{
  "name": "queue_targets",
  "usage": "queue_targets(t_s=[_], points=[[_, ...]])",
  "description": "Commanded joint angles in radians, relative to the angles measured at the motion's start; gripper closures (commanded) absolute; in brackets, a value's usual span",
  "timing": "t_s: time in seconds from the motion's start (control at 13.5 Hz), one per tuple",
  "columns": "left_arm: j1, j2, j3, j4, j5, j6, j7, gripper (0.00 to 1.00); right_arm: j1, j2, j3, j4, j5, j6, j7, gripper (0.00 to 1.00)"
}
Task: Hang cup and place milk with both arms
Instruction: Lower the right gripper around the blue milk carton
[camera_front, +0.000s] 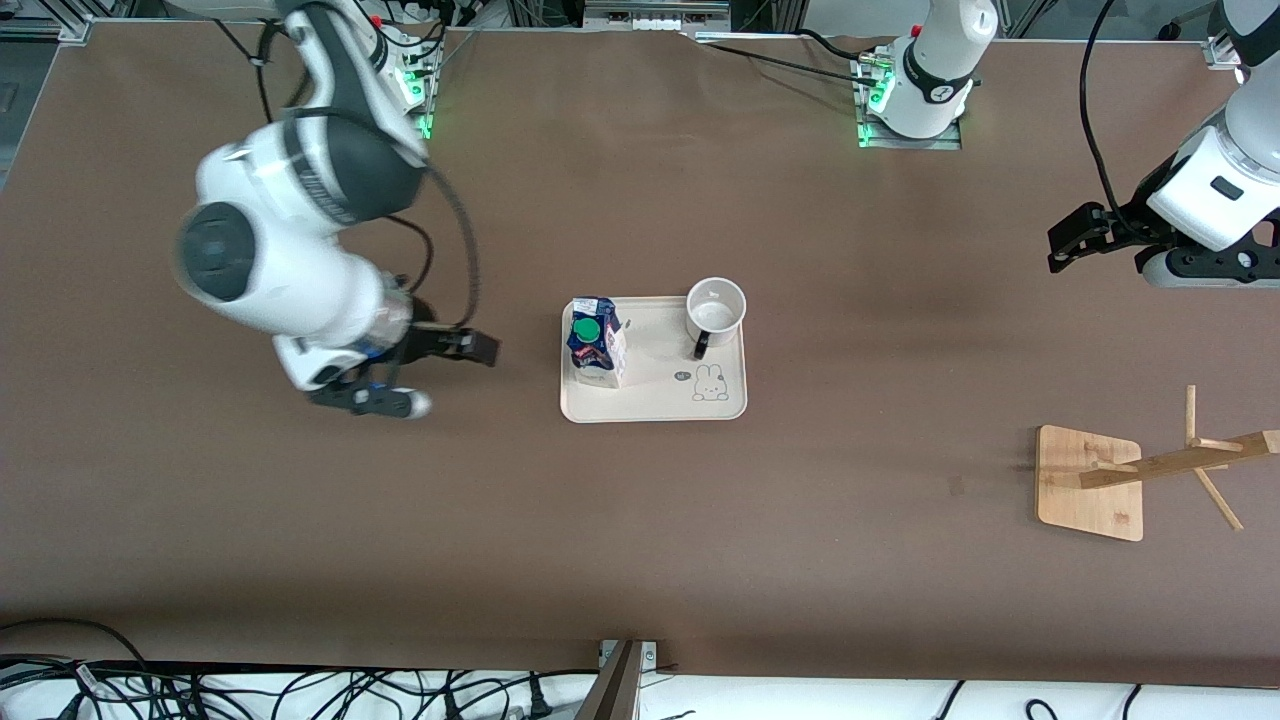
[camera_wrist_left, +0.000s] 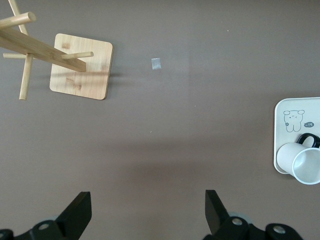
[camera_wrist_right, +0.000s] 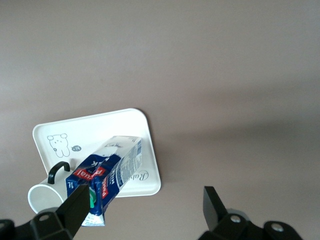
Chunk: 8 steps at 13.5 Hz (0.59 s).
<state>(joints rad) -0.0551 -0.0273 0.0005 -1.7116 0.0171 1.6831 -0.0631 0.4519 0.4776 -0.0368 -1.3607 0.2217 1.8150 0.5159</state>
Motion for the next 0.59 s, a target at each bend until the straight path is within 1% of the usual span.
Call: queue_targets(t_s=[0.0,0.15,0.3,0.52], points=[[-0.002,0.015,0.001,0.032,-0.005,-0.025,0.019,0.00,0.066,0.039,-0.012,0.008,-0.035,0.003,0.019,0.00],[-0.002,0.015,0.001,0.032,-0.005,-0.023,0.019,0.00,0.116,0.050,-0.012,0.002,-0.036,0.001,0.015,0.00],[-0.002,0.015,0.001,0.032,-0.005,-0.023,0.019,0.00,0.136,0.050,-0.012,-0.006,-0.036,0.000,0.026,0.00],[-0.002,0.015,0.001,0.032,-0.005,-0.025,0.019,0.00,0.160,0.081,-0.012,-0.008,-0.039,0.003,0.024,0.00]])
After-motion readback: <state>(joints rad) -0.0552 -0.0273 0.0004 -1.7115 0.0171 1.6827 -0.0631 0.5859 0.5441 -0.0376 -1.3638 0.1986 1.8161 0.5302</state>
